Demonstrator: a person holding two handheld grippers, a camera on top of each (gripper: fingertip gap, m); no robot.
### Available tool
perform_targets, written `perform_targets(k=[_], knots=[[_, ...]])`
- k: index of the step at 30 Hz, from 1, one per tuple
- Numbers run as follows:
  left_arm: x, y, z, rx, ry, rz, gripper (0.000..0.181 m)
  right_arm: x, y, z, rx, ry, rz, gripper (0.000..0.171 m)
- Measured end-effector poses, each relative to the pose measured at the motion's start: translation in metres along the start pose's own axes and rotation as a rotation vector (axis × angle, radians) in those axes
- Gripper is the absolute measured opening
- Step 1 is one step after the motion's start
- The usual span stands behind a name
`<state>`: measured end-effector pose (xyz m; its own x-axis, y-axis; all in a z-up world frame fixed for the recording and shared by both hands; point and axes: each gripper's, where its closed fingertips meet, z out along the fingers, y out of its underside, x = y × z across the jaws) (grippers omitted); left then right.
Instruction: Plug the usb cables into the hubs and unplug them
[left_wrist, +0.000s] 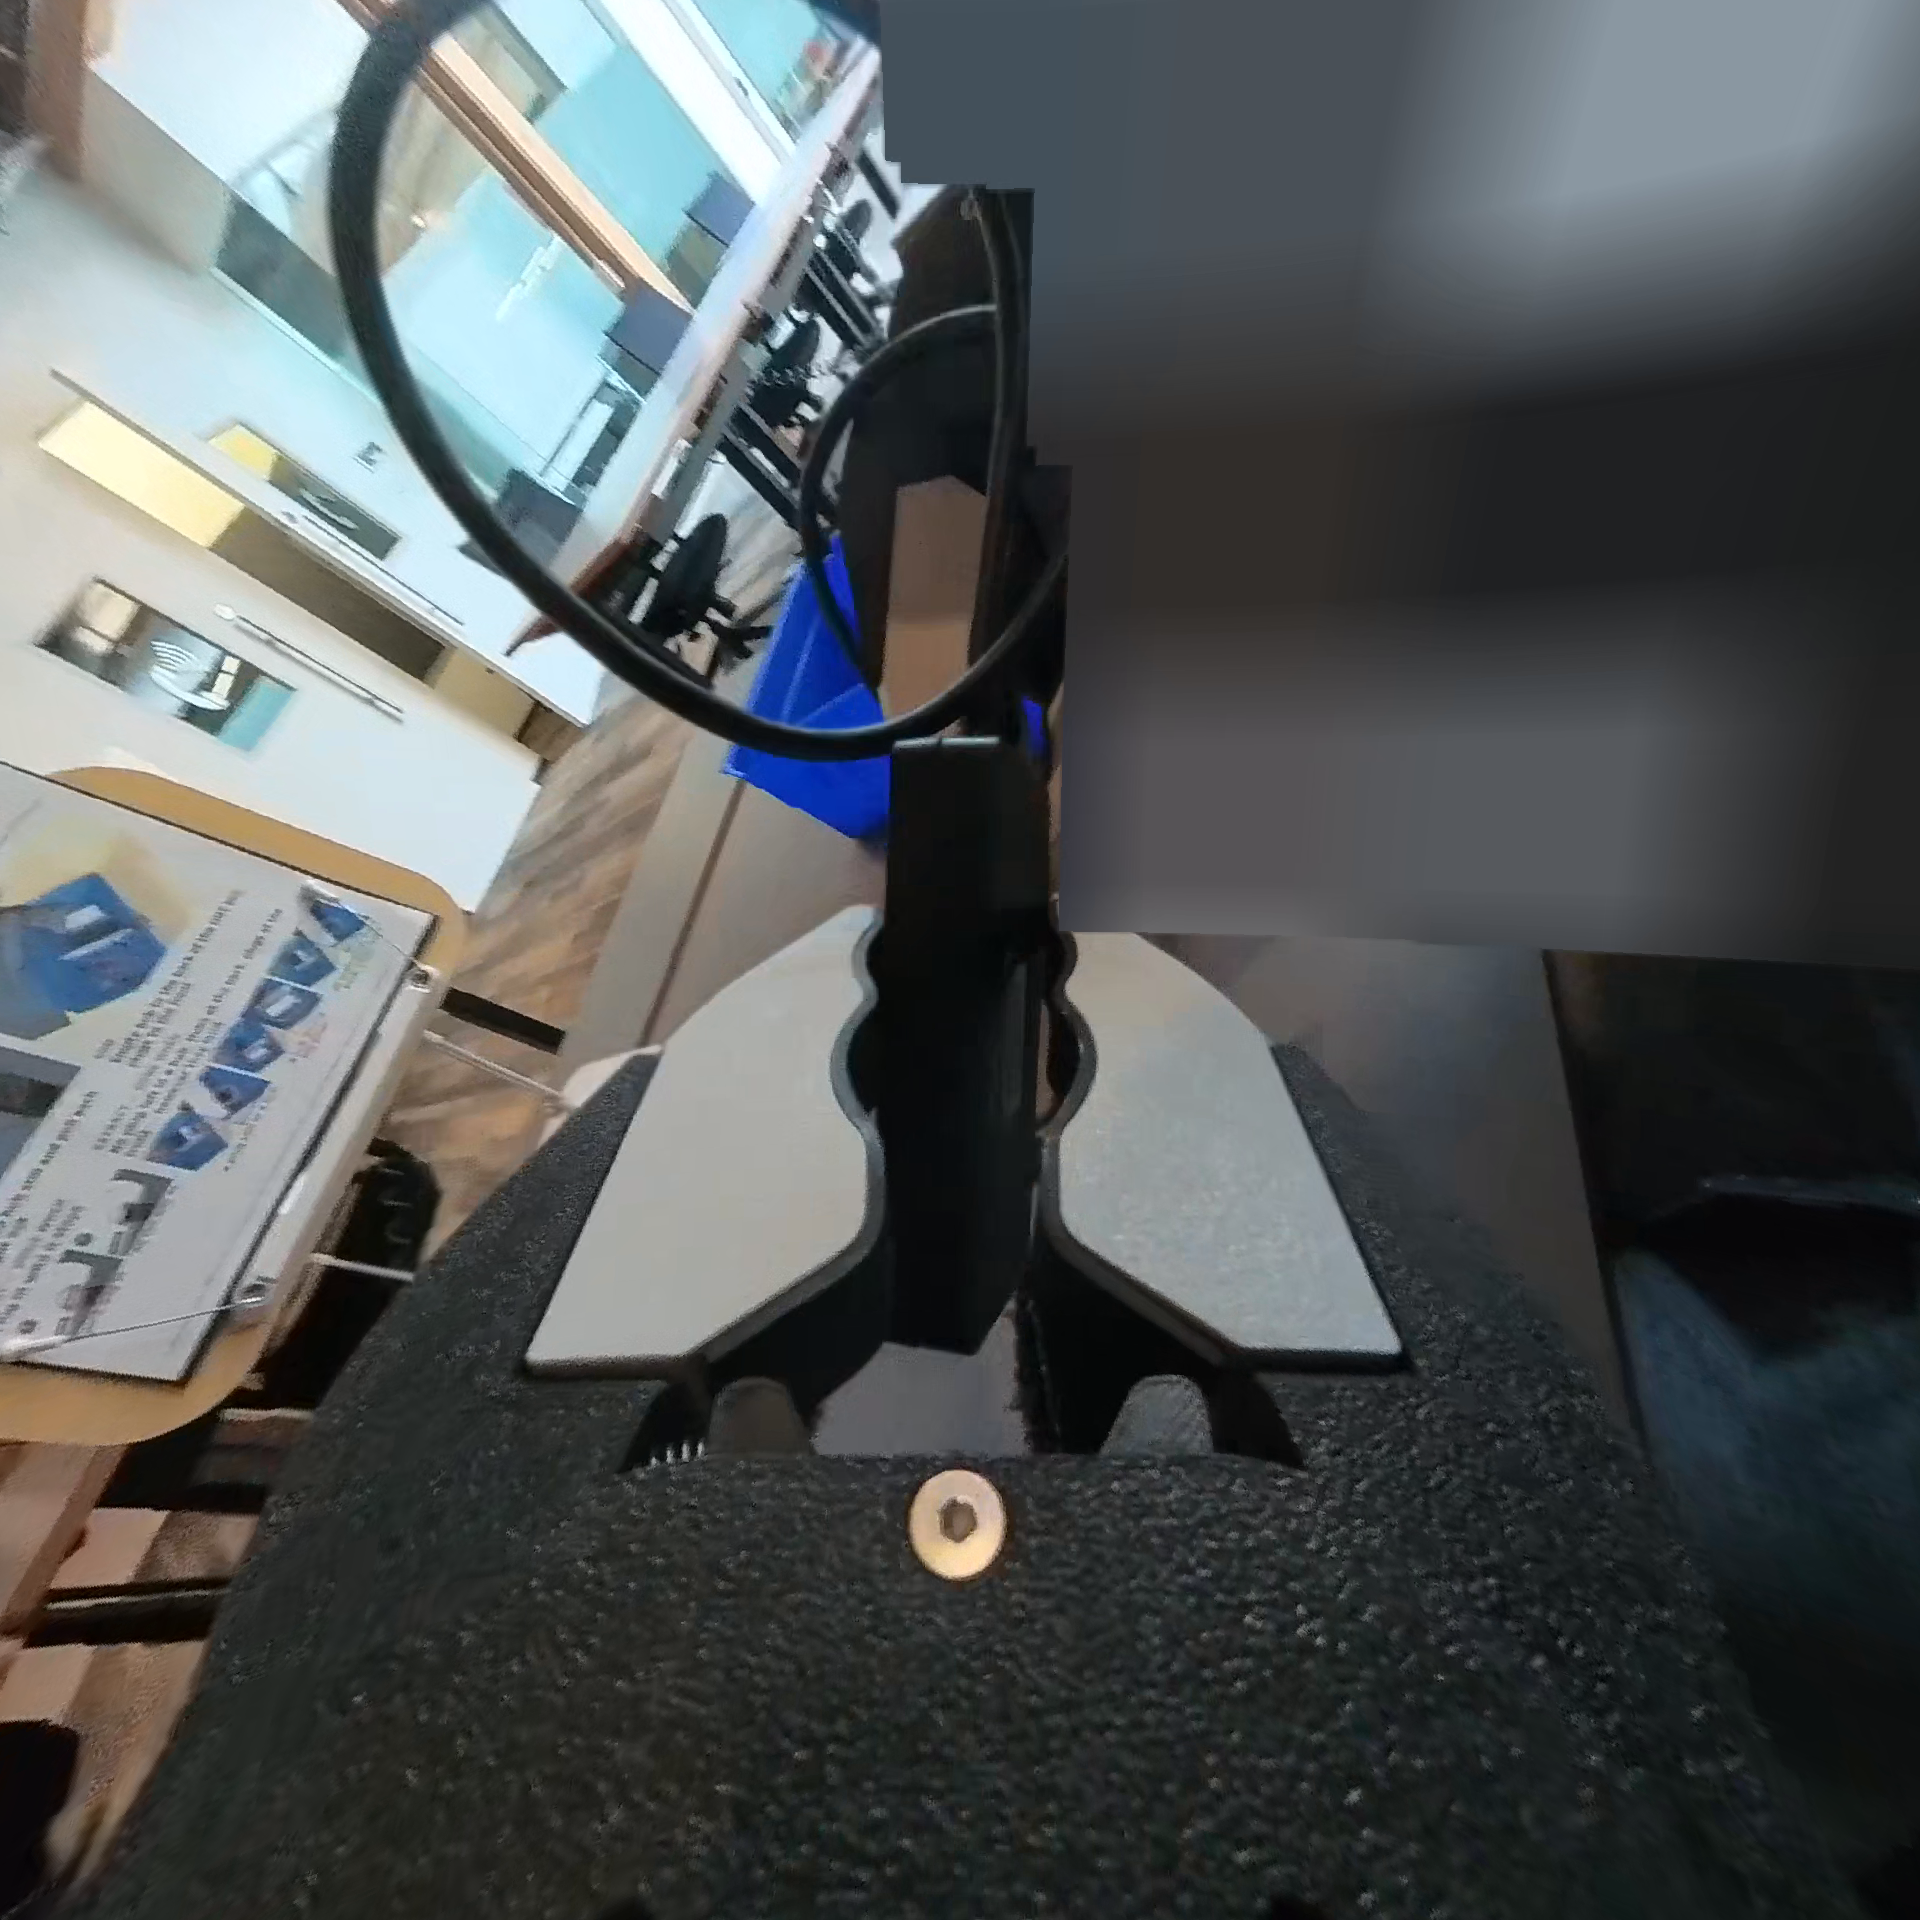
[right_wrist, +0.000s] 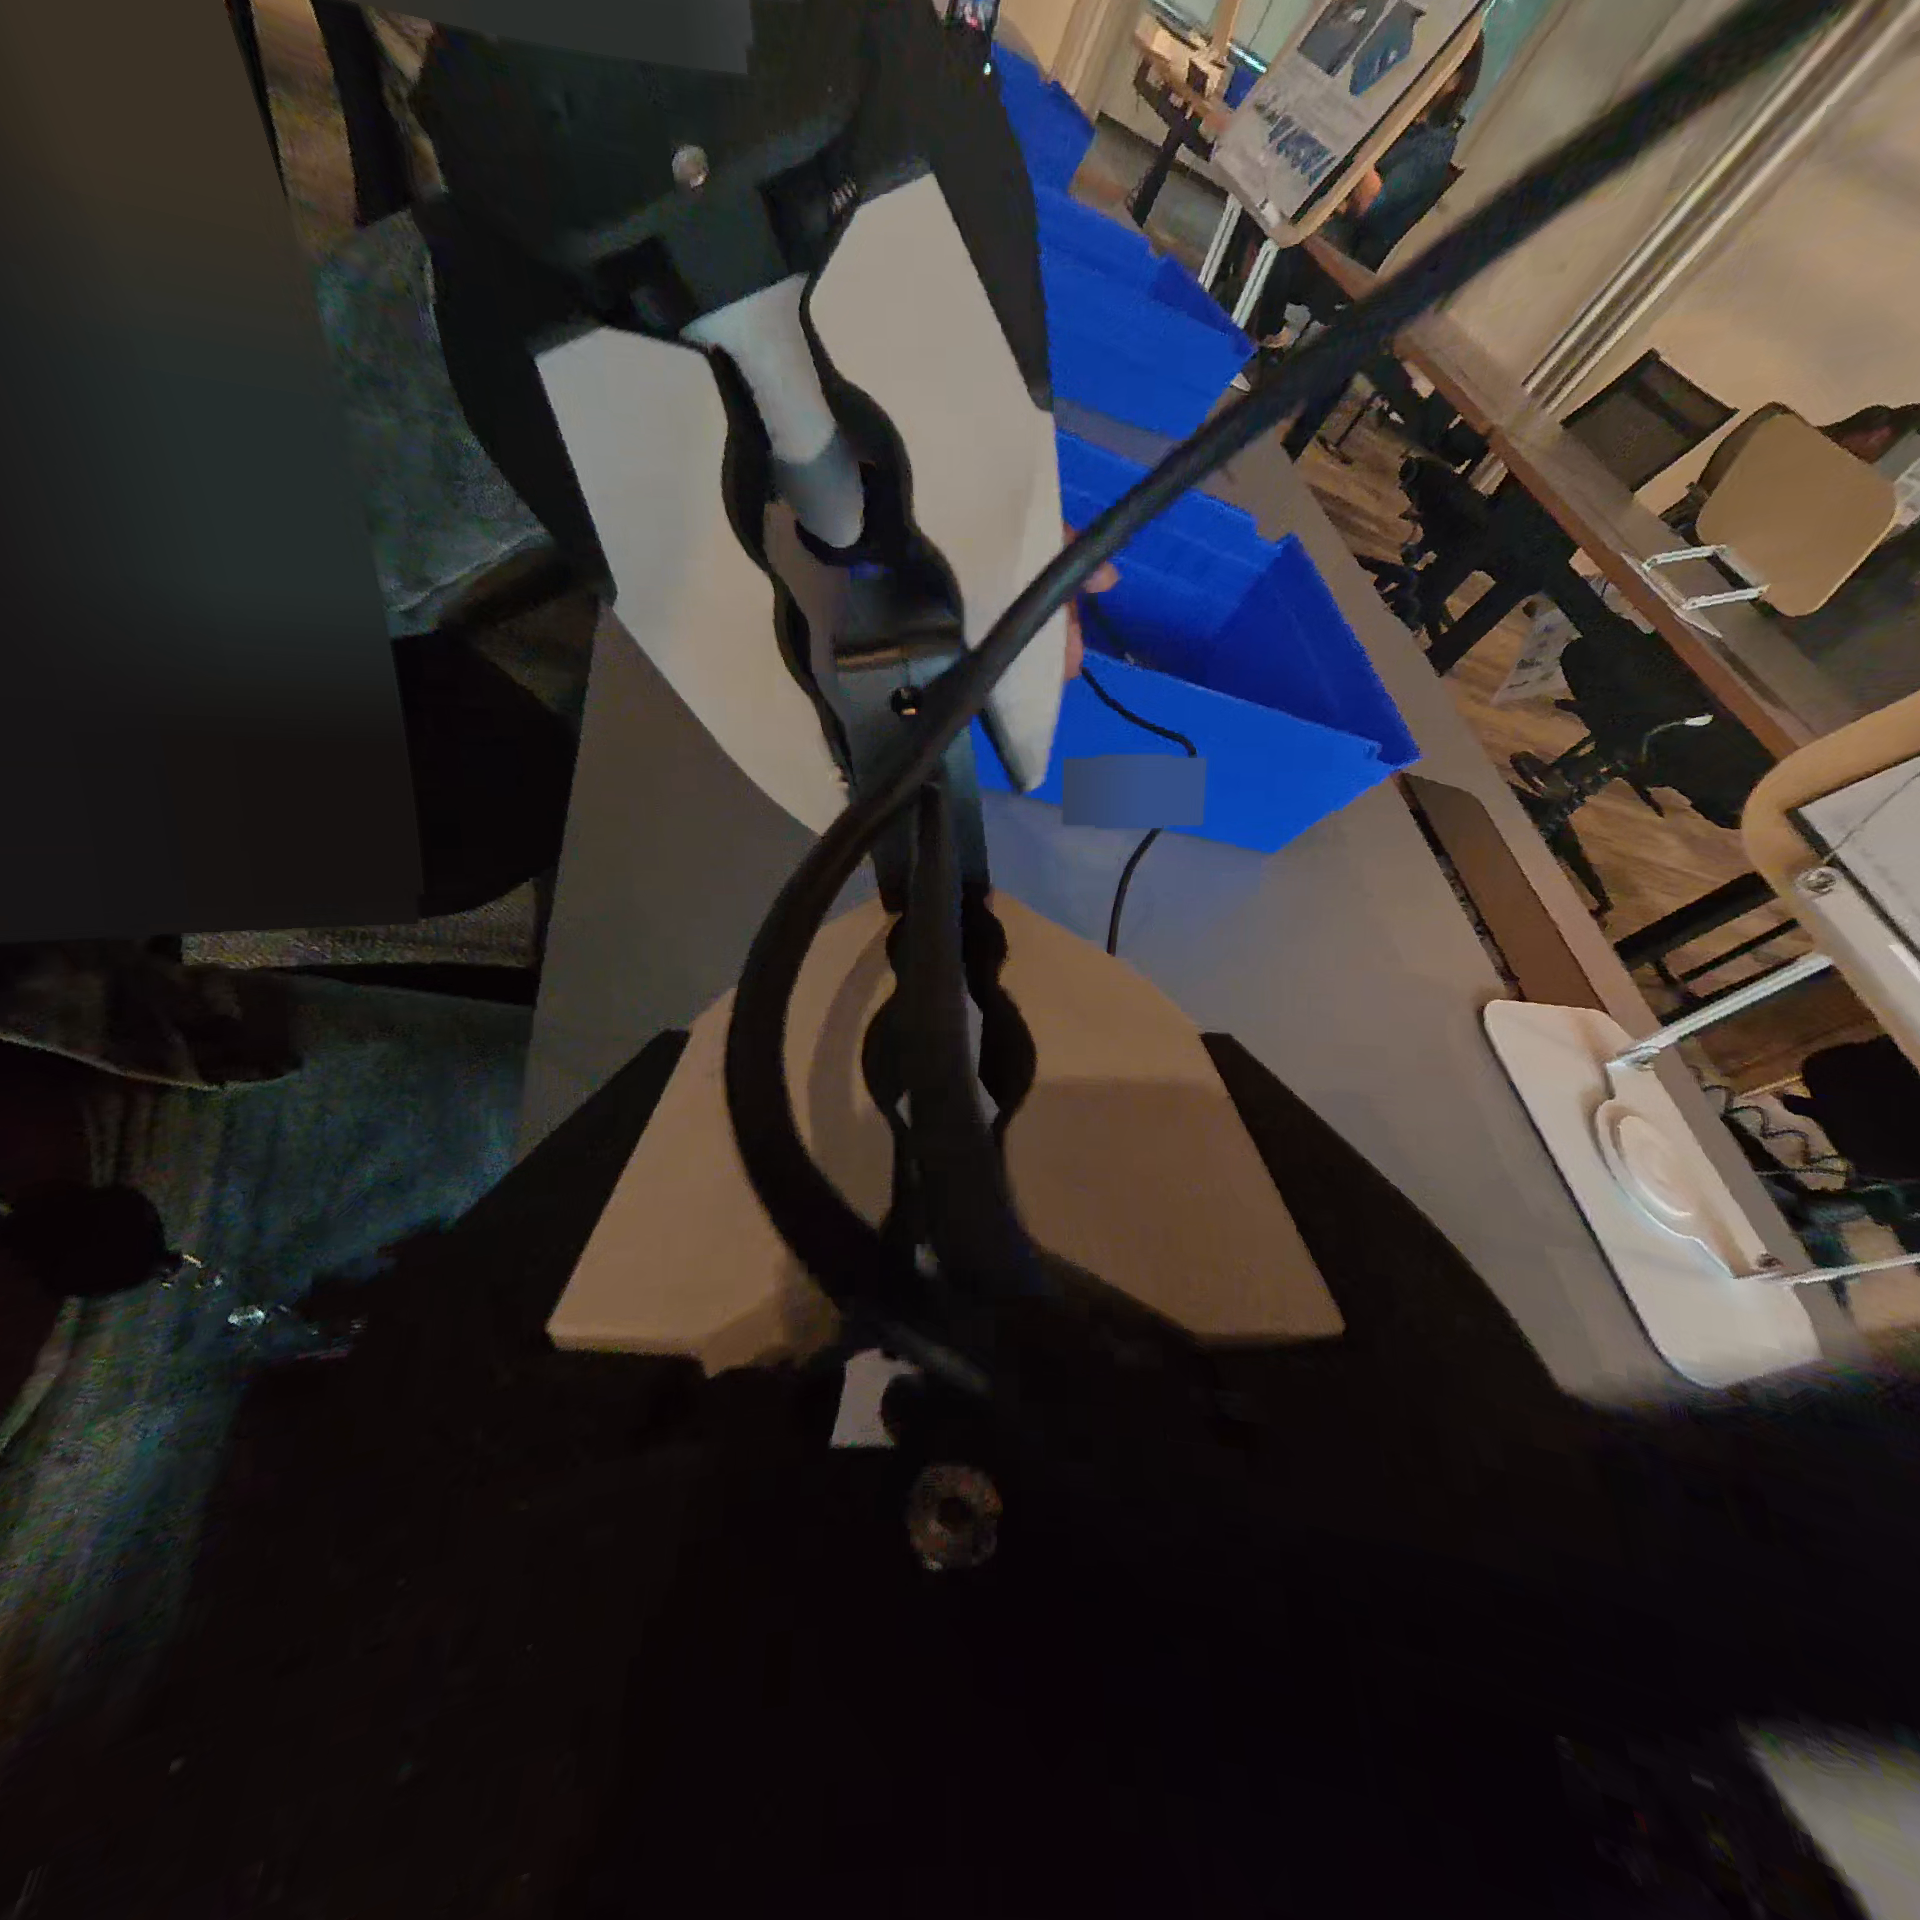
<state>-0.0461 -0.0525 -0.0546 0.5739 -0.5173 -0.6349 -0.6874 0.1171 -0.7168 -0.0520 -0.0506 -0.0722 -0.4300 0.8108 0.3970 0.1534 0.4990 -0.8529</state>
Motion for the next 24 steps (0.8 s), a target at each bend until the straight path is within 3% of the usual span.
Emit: perform_targets(k=[2, 9, 16, 17, 19, 21, 24], knots=[[0.005, -0.002, -0.002, 0.025, 0.064, -0.073, 0.018, 0.0, -0.001, -0.002, -0.002, 0.005, -0.03, 0.007], [0.01, -0.018, -0.009, 0.155, 0.185, -0.229, 0.017, -0.01, -0.013, -0.011, 0.075, -0.074, -0.043, 0.007], [0.009, -0.018, -0.014, 0.168, 0.225, -0.262, 0.017, -0.012, -0.017, -0.007, 0.139, -0.155, 0.034, 0.007], [0.007, -0.018, -0.016, 0.172, 0.224, -0.264, 0.017, -0.011, -0.007, -0.005, 0.083, -0.156, 0.033, 0.006], [-0.035, -0.034, -0.056, 0.348, 0.095, -0.385, 0.017, 0.007, 0.047, -0.002, -0.158, -0.057, -0.012, 0.006], [-0.073, -0.029, -0.114, 0.442, -0.077, -0.408, 0.017, 0.007, 0.026, -0.009, 0.067, -0.161, 0.163, 0.006], [-0.08, -0.011, -0.12, 0.377, -0.14, -0.407, 0.017, 0.032, -0.005, -0.019, 0.201, -0.121, 0.198, 0.006]])
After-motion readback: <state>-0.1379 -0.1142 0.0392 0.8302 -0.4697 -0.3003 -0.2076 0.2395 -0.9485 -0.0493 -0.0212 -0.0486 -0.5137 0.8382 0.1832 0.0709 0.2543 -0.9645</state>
